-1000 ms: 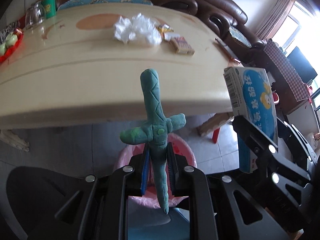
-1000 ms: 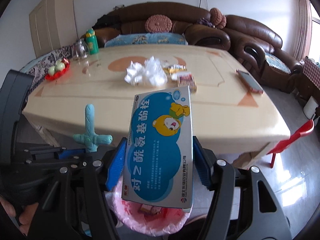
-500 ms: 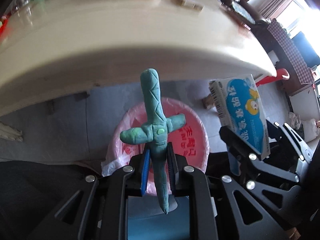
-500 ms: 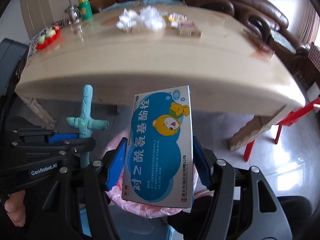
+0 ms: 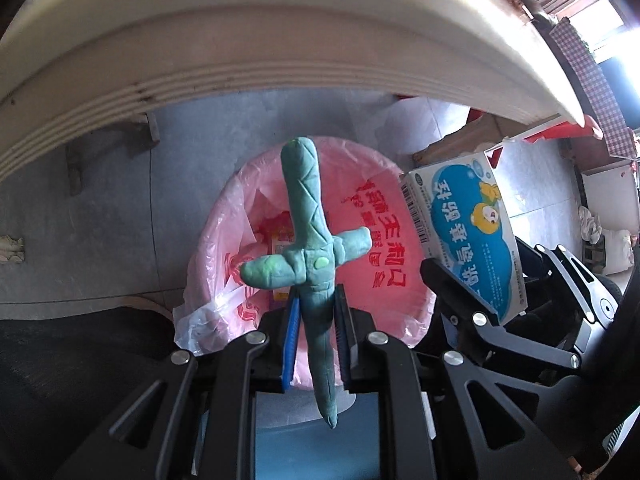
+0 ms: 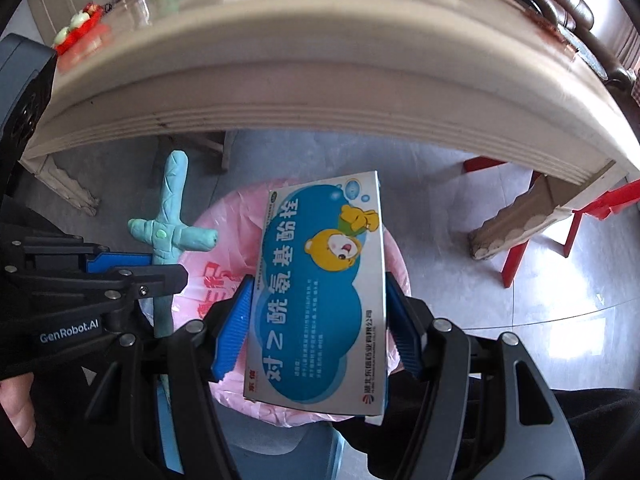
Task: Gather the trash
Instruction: 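Carry the green toy in the left tool while the right tool carries the box to the bin, then open the left tool over the bin while the right tool releases the box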
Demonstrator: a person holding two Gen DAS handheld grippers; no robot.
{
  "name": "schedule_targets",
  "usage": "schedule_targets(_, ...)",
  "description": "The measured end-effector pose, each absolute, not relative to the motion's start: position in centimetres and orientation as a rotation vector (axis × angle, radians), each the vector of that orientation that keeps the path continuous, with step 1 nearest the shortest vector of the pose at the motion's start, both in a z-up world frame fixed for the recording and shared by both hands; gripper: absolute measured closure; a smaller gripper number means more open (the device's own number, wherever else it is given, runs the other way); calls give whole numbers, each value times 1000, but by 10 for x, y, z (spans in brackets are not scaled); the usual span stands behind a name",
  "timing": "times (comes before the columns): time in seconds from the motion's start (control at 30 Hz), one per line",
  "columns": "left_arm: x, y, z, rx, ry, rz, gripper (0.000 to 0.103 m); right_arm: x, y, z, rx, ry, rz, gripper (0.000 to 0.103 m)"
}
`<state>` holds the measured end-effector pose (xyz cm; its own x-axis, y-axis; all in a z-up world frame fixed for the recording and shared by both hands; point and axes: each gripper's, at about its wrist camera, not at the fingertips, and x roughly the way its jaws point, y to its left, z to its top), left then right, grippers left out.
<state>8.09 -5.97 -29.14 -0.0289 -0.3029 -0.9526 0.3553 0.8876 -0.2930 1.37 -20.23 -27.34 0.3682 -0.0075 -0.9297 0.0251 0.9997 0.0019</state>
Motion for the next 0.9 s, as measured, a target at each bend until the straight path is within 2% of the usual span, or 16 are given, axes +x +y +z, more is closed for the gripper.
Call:
schedule_targets(0.73, 103, -76, -344, 35, 1654, -510, 86, 30, -206, -311, 41, 1306, -10, 41)
schedule_targets(0.8, 105, -77, -346, 50, 1660, -504, 83, 32, -207, -313, 42, 1313, -13, 41)
schedule_targets(0.87, 106, -77, -349, 46, 1672, -495, 67, 34, -208, -314, 45, 1315, -12, 41)
schedule_targets(0.9, 107, -77, -350, 40, 1676, -490, 63, 33, -208, -315, 42, 1314, -12, 40)
